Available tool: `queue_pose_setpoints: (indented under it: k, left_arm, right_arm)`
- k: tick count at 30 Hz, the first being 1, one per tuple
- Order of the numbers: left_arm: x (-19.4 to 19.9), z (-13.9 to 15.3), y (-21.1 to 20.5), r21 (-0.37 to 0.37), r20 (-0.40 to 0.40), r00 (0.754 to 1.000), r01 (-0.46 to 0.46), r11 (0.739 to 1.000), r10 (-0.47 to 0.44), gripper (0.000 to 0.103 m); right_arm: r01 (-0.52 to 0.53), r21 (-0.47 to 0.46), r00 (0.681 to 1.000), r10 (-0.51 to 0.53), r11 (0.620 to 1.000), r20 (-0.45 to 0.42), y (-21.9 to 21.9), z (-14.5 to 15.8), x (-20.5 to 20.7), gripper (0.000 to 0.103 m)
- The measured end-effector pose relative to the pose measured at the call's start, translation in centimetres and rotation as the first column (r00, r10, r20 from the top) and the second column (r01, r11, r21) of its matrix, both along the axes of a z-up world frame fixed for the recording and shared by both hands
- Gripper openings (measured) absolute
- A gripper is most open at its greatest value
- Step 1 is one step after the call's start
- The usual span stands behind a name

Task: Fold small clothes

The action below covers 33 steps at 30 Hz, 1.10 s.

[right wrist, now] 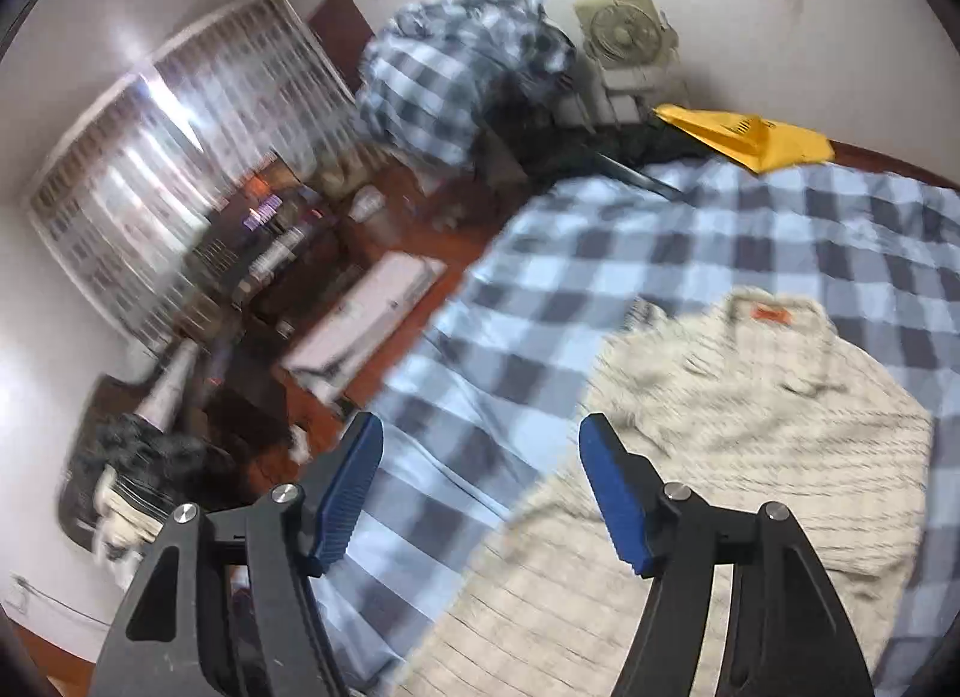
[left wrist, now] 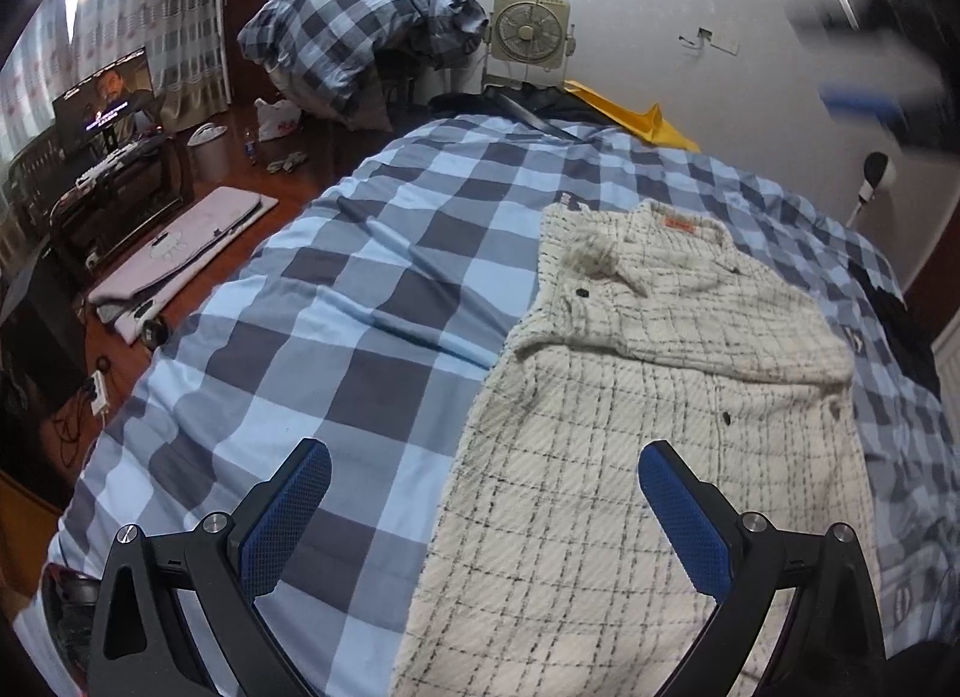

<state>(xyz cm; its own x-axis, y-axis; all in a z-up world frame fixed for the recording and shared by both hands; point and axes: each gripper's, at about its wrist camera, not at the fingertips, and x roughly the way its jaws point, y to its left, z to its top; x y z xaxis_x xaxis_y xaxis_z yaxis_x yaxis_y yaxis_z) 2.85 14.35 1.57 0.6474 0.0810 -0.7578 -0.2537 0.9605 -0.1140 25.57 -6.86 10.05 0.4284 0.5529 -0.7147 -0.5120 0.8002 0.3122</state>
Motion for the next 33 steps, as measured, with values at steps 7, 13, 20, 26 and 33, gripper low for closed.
queue_pose_setpoints:
  k: [7, 13, 20, 26, 33]
  left_arm:
    - [0.3, 0.0, -0.4, -0.017, 0.001, 1.000, 0.024, 1.000, -0.024, 0.103]
    - [1.0, -0.7, -1.2, 0.010, -0.030, 0.999, 0.043, 0.999, -0.043, 0.103]
    - [2.3, -2.0, -2.7, 0.073, -0.085, 0.994, 0.079, 0.994, -0.073, 0.103]
    - [3.5, -3.4, -3.8, 0.119, -0.144, 0.985, 0.112, 0.987, -0.094, 0.103]
    - [3.9, -3.8, -4.5, 0.164, -0.150, 0.984, 0.123, 0.979, -0.098, 0.103]
  right_arm:
    - [0.283, -0.410, 0.959, -0.266, 0.867, 0.101, -14.5, -6.5, 1.9, 0.077]
    - [0.297, -0.644, 0.926, -0.378, 0.705, 0.013, -22.5, -16.4, 4.1, 0.077]
    - [0.342, -0.568, 0.896, -0.443, 0.748, -0.043, -24.2, -20.5, 7.5, 0.077]
    - [0.407, -0.428, 0.869, -0.486, 0.807, -0.089, -26.7, -22.3, 9.6, 0.020]
    - [0.543, -0.223, 0.780, -0.585, 0.809, -0.223, -32.3, -23.1, 6.7, 0.009]
